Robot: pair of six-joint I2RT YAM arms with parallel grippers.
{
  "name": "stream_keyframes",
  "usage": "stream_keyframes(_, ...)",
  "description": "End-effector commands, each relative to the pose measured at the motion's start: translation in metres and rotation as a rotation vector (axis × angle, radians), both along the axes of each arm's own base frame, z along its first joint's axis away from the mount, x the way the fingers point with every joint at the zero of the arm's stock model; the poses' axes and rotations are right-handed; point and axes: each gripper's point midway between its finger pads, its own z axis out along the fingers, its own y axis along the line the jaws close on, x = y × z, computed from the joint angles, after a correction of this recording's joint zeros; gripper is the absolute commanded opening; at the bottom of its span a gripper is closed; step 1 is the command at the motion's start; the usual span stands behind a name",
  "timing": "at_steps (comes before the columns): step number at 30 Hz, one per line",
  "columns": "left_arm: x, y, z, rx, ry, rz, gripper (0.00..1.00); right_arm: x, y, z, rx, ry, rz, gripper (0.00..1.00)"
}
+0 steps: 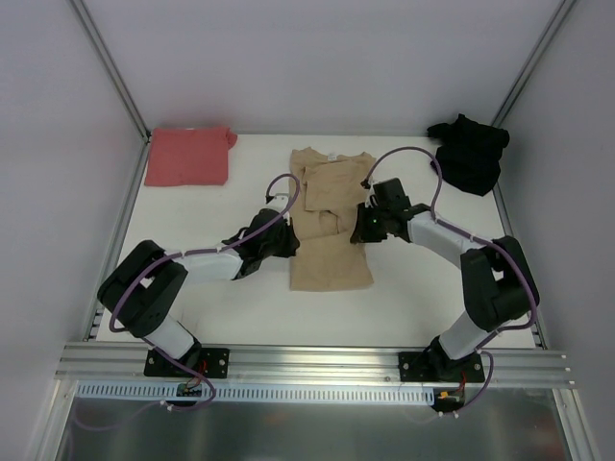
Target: Fold and stack the t-shirts
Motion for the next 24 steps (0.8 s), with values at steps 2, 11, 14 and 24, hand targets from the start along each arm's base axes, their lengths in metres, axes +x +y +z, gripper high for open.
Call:
stream_keyframes(2,0.018,-0.002,0.038,-0.041,-0.098,0.016,0.0,0.007,-0.006,0.028,0.013,-0.077,-0.002,0.02)
stream_keyframes(11,0.027,0.005,0.051,-0.03,-0.125,0.032,0.0,0.012,-0.011,0.041,0.012,-0.101,-0.014,0.02)
stream_keyframes(14,0.031,0.009,0.062,-0.033,-0.15,0.042,0.0,0.013,-0.012,0.045,0.015,-0.106,-0.018,0.02)
stream_keyframes(24,0.047,0.014,0.079,-0.033,-0.176,0.045,0.0,0.024,-0.011,0.066,0.031,-0.146,-0.026,0.02)
